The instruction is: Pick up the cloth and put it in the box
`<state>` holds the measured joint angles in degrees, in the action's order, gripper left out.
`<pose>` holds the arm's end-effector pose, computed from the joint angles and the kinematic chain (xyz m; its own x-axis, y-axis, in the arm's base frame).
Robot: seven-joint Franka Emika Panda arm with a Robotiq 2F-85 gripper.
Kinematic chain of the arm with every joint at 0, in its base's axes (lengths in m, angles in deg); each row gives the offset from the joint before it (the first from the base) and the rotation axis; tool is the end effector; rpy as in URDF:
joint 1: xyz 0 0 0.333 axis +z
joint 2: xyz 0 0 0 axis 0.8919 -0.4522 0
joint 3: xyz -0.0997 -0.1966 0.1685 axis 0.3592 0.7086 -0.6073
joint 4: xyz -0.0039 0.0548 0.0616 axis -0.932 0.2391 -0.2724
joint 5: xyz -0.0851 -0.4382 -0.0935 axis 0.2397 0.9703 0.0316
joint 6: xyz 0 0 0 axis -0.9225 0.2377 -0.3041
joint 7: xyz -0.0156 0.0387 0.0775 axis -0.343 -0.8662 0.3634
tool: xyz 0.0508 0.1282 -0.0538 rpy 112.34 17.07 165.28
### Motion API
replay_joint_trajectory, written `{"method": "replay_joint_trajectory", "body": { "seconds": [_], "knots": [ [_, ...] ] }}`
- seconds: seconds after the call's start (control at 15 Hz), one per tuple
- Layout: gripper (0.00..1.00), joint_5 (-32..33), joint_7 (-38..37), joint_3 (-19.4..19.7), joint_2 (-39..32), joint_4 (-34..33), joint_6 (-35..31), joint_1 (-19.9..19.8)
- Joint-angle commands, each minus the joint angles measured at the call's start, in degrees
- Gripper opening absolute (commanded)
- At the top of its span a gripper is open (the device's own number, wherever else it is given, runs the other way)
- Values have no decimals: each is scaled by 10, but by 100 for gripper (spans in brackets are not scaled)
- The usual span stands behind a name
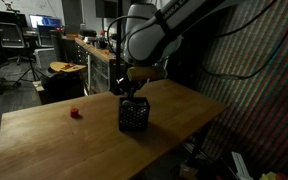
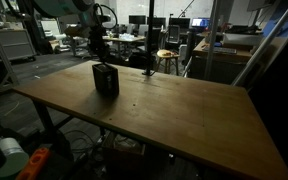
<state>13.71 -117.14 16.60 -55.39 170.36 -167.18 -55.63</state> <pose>0.5881 0.1099 0.2377 0.9656 -0.1326 0.2237 -0.1473 -0.9878 0.0506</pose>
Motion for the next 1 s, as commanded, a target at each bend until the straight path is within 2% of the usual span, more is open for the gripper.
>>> {"method": "replay_joint_trajectory", "body": {
  "seconds": [0.0,0.47,0.73,0.8,0.93],
  "knots": [
    [48,-2,-18,-5,55,28,-2,-4],
    [99,-25,-9,-8,143,74,-35,-24],
    [100,-85,0,-6,205,125,-85,-32],
    [100,-63,-5,-19,155,84,-54,-41],
    [100,-78,-3,-20,180,103,-63,-45]
  ]
}}
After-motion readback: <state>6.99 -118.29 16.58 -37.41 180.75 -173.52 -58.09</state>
